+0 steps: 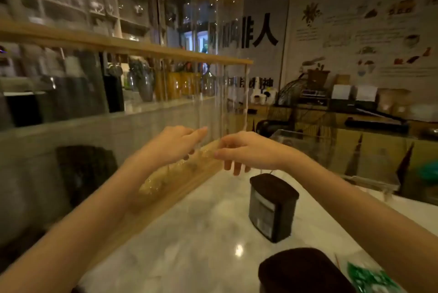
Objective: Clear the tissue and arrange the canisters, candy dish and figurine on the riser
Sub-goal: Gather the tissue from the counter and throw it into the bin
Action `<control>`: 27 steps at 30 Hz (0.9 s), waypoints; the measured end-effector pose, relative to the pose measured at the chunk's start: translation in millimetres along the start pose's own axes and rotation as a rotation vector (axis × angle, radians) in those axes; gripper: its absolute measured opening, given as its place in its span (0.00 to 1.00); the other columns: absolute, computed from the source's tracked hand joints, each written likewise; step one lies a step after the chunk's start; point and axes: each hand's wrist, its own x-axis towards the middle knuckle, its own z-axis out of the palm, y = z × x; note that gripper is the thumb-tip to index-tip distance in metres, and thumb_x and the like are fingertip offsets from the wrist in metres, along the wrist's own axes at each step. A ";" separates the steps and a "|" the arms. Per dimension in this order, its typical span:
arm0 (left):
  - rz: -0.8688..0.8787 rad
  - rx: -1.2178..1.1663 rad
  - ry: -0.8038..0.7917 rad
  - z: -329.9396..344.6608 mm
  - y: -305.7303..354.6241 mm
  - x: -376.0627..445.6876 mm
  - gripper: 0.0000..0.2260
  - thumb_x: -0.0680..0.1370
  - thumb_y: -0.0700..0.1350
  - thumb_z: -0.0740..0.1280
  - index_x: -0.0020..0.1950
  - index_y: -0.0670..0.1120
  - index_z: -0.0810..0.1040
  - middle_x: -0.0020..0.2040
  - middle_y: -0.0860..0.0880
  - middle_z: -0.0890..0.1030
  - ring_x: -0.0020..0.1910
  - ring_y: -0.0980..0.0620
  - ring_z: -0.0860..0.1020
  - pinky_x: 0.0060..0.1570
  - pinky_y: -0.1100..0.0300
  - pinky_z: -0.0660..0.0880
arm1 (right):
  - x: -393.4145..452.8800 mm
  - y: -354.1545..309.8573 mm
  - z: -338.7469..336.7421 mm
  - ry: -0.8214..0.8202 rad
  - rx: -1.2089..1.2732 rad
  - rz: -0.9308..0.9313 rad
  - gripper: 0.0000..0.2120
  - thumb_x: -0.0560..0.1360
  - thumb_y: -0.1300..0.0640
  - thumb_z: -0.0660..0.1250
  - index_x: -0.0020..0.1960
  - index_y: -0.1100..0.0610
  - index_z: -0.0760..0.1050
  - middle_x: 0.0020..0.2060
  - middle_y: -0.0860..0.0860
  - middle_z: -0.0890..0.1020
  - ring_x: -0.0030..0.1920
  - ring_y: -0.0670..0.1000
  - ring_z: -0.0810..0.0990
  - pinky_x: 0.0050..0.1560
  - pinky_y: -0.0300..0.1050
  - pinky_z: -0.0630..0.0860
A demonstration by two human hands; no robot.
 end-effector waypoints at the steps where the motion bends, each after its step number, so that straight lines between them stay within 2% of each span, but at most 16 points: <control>1: -0.028 -0.002 -0.046 2.0 -9.2 -8.2 0.23 0.77 0.59 0.52 0.58 0.45 0.76 0.50 0.44 0.80 0.47 0.46 0.79 0.47 0.54 0.74 | 3.9 -2.8 8.5 -0.054 -0.024 0.007 0.15 0.76 0.47 0.59 0.53 0.56 0.74 0.44 0.54 0.82 0.41 0.52 0.82 0.43 0.49 0.79; 3: -0.051 0.015 -0.111 12.7 -36.2 -18.7 0.20 0.77 0.57 0.53 0.57 0.46 0.76 0.52 0.43 0.80 0.49 0.45 0.79 0.52 0.52 0.75 | 10.4 -5.7 27.1 -0.146 -0.091 0.010 0.11 0.76 0.47 0.60 0.51 0.54 0.73 0.45 0.54 0.81 0.42 0.53 0.81 0.43 0.49 0.79; 6: -0.050 0.052 -0.113 31.6 -77.0 -37.2 0.16 0.77 0.54 0.57 0.56 0.48 0.77 0.54 0.45 0.80 0.47 0.49 0.76 0.51 0.56 0.72 | 22.1 -5.7 59.2 -0.272 -0.167 0.050 0.15 0.75 0.49 0.63 0.56 0.58 0.73 0.47 0.55 0.81 0.44 0.55 0.83 0.42 0.48 0.79; 9: -0.075 0.069 -0.136 49.3 -104.0 -50.3 0.13 0.76 0.49 0.61 0.57 0.48 0.78 0.59 0.52 0.77 0.54 0.52 0.75 0.55 0.59 0.72 | 31.9 -4.2 86.2 -0.423 -0.229 0.102 0.18 0.72 0.50 0.67 0.58 0.58 0.72 0.47 0.56 0.79 0.43 0.57 0.83 0.41 0.50 0.81; 11: -0.060 0.127 -0.220 60.3 -120.1 -56.2 0.12 0.75 0.45 0.63 0.57 0.50 0.77 0.62 0.50 0.77 0.57 0.53 0.75 0.56 0.60 0.71 | 36.1 -4.5 103.9 -0.513 -0.269 0.133 0.19 0.71 0.52 0.68 0.59 0.58 0.71 0.48 0.57 0.77 0.40 0.58 0.82 0.37 0.48 0.80; 13: -0.047 0.163 -0.264 68.7 -132.3 -62.9 0.14 0.74 0.43 0.63 0.60 0.51 0.75 0.67 0.49 0.72 0.64 0.52 0.70 0.62 0.59 0.67 | 38.2 -5.4 119.9 -0.565 -0.295 0.146 0.20 0.70 0.52 0.70 0.59 0.59 0.71 0.50 0.58 0.76 0.37 0.57 0.81 0.34 0.47 0.80; 17: 0.015 0.188 -0.281 85.8 -141.0 -71.0 0.19 0.75 0.41 0.62 0.65 0.51 0.69 0.73 0.49 0.63 0.71 0.51 0.61 0.68 0.58 0.58 | 37.9 -5.4 145.6 -0.616 -0.361 0.181 0.23 0.70 0.48 0.69 0.58 0.62 0.71 0.53 0.61 0.76 0.37 0.60 0.81 0.34 0.48 0.80; 21: 0.045 0.184 -0.305 95.6 -139.1 -72.5 0.20 0.76 0.41 0.61 0.68 0.47 0.67 0.73 0.47 0.63 0.71 0.50 0.61 0.65 0.63 0.57 | 38.2 -4.6 162.9 -0.624 -0.495 0.173 0.21 0.71 0.51 0.68 0.55 0.67 0.73 0.43 0.61 0.82 0.33 0.58 0.81 0.23 0.41 0.76; 24: 0.036 0.195 -0.269 99.2 -140.2 -73.3 0.19 0.76 0.41 0.61 0.67 0.46 0.67 0.70 0.46 0.68 0.68 0.49 0.65 0.64 0.62 0.59 | 39.8 -2.3 164.9 -0.593 -0.494 0.134 0.16 0.71 0.56 0.68 0.53 0.67 0.73 0.31 0.56 0.79 0.24 0.54 0.78 0.17 0.35 0.72; 25: 0.035 0.207 -0.258 99.9 -141.3 -73.1 0.19 0.76 0.41 0.61 0.67 0.46 0.68 0.69 0.46 0.70 0.67 0.49 0.67 0.63 0.62 0.61 | 39.6 -1.2 164.2 -0.592 -0.498 0.119 0.14 0.71 0.58 0.67 0.52 0.67 0.73 0.31 0.56 0.79 0.24 0.53 0.77 0.18 0.36 0.74; 27: 0.048 0.224 -0.237 100.8 -142.9 -72.4 0.18 0.75 0.41 0.61 0.65 0.47 0.71 0.65 0.46 0.74 0.63 0.49 0.70 0.61 0.61 0.65 | 39.4 1.6 161.6 -0.581 -0.497 0.088 0.09 0.71 0.61 0.68 0.48 0.64 0.71 0.41 0.62 0.82 0.25 0.53 0.77 0.26 0.41 0.76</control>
